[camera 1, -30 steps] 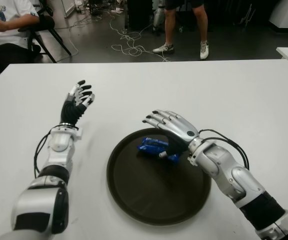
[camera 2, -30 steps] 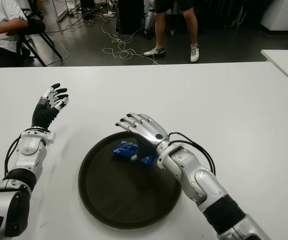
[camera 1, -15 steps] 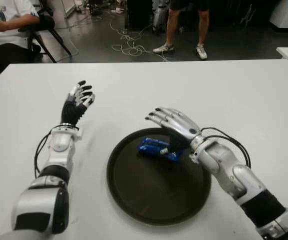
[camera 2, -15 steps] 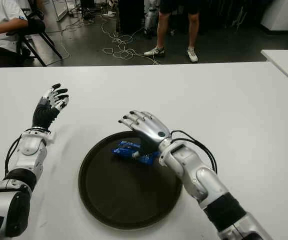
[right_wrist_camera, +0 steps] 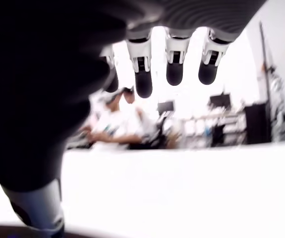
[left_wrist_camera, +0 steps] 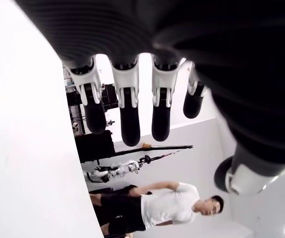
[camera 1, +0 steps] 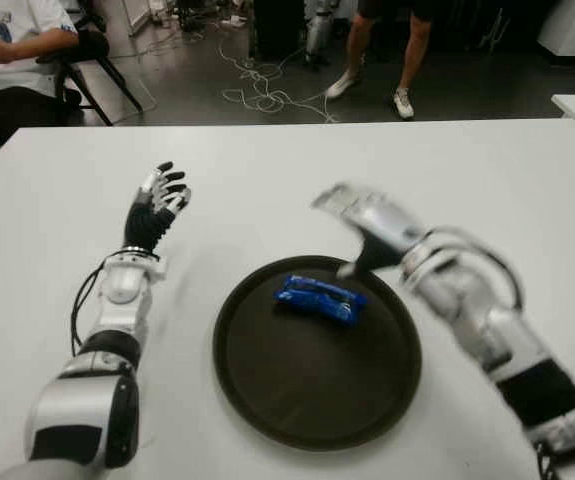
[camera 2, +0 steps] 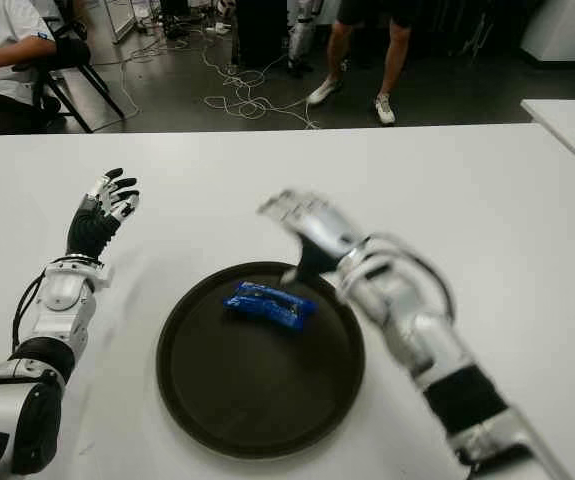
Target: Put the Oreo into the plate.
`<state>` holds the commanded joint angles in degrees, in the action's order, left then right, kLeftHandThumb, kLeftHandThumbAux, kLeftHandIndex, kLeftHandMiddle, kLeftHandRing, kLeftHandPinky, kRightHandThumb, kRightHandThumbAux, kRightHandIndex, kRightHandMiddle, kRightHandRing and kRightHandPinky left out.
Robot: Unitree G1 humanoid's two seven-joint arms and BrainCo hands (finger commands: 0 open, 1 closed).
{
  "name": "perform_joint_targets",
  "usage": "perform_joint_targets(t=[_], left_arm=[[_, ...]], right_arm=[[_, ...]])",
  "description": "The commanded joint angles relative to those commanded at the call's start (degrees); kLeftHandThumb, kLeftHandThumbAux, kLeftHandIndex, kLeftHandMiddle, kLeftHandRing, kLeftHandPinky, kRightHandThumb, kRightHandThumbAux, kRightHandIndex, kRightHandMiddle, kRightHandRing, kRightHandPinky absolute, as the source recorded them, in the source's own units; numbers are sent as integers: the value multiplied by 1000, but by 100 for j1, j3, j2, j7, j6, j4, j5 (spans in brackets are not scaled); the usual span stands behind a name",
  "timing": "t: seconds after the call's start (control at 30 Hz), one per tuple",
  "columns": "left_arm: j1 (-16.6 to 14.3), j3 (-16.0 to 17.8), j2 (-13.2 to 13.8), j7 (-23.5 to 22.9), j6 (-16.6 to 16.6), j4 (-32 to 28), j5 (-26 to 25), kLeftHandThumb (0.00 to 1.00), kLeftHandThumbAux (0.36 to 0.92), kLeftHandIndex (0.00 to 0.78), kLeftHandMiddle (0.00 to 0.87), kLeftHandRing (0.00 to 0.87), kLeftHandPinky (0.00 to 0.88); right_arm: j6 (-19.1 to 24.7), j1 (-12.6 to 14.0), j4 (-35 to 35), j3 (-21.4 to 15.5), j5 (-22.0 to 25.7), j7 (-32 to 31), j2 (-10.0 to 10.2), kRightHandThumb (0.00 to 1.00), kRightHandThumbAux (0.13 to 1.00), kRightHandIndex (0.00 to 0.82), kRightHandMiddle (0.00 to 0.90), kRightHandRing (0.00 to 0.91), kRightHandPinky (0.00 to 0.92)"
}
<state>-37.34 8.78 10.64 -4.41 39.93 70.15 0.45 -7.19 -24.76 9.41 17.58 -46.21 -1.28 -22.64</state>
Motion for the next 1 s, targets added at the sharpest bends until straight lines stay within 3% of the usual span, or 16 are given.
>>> perform_joint_targets(t=[0.1,0.23,0.37,0.47,0.63,0.77,0.83,1.0], left_arm=[[-3,16,-9,-27,-22,-4,-22,338,545,102,199,190,168],[-19,21,-2,-50,-91,1,-17,334,537,101,196,184,154],[-30,20,-3,-35,-124,9,4,337,544,104,204,193,173],[-33,8,-7,5,-133,21,31,343,554,105,207,197,190],[-20,-3,-17,18,-132,24,47,353,567,104,203,191,188],[-23,-1,-24,16,-131,26,45,347,576,106,201,193,199],[-26,3,-36,12,-124,20,37,342,581,108,201,194,202],[-34,-1,-51,26,-135,19,42,332,591,116,204,198,196]], right_arm=[[-64,-136,404,-193,228,251,15,0,775,0,0,0,0],[-145,-356,1087,-538,768,597,205,0,761,0,3,0,1],[-850,-985,3206,-914,1432,1349,452,0,765,23,61,48,46],[-1196,-1196,4156,-1538,2297,1490,854,0,806,87,142,133,128],[-1361,-1615,5494,-2013,2863,1527,1007,32,843,182,242,248,264],[-1250,-1715,6048,-2355,3242,1229,933,70,834,238,299,312,333],[-1049,-1834,6115,-2671,3659,818,910,77,828,261,326,347,372],[-876,-2067,6235,-3031,4225,372,987,32,820,308,401,445,476]])
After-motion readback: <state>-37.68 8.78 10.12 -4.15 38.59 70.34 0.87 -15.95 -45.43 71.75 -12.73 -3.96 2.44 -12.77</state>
